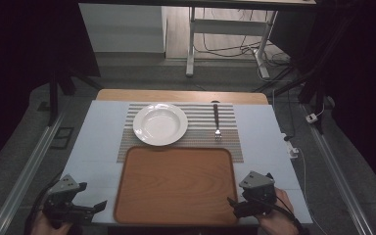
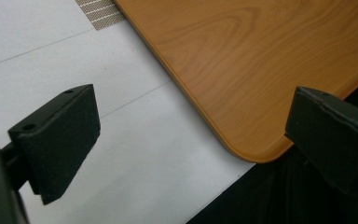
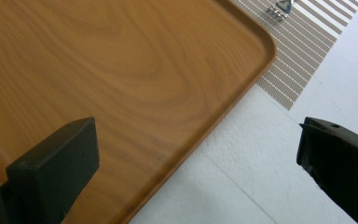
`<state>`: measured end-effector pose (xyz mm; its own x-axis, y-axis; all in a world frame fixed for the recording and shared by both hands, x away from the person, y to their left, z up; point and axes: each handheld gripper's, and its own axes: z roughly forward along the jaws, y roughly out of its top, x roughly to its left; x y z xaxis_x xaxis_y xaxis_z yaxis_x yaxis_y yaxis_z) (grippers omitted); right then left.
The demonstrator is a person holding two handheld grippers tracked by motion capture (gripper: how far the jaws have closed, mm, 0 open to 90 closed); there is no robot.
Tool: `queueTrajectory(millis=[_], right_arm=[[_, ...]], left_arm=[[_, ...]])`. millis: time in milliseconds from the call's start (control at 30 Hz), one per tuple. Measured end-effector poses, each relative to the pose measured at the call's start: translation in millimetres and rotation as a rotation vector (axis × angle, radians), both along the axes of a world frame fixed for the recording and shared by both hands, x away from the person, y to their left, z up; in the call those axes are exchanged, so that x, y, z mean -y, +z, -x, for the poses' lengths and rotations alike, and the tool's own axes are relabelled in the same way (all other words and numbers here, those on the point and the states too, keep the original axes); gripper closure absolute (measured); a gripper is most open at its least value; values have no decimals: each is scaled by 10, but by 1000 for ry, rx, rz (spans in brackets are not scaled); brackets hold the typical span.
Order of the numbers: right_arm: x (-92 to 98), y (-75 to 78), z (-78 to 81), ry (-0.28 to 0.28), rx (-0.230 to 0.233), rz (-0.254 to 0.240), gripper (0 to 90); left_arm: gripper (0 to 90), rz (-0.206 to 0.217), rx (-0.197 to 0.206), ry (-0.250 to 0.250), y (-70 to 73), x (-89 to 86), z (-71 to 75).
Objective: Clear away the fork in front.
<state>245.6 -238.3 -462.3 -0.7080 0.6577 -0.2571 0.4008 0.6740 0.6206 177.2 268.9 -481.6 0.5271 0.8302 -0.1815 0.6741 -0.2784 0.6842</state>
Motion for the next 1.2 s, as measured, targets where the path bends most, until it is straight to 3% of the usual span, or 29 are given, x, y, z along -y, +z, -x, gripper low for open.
queueTrajectory(millis=[200,267,567,600,1000,1200], right_arm=[[-142,-22,-50,29,36,70,0],[-225,-37,-80,51,62,123,0],[-396,-69,-208,113,77,211,0],[-423,-84,-248,127,86,245,0],[-492,-106,-543,147,150,359,0],[-541,-129,-735,152,146,416,0]], left_arm=[[35,2,0,4,0,-5,0],[35,4,0,5,0,-7,0],[35,10,-1,6,0,-14,-1],[35,10,-1,7,-1,-15,-1],[35,15,-5,8,0,-23,-4],[36,14,-5,8,-3,-20,-7]])
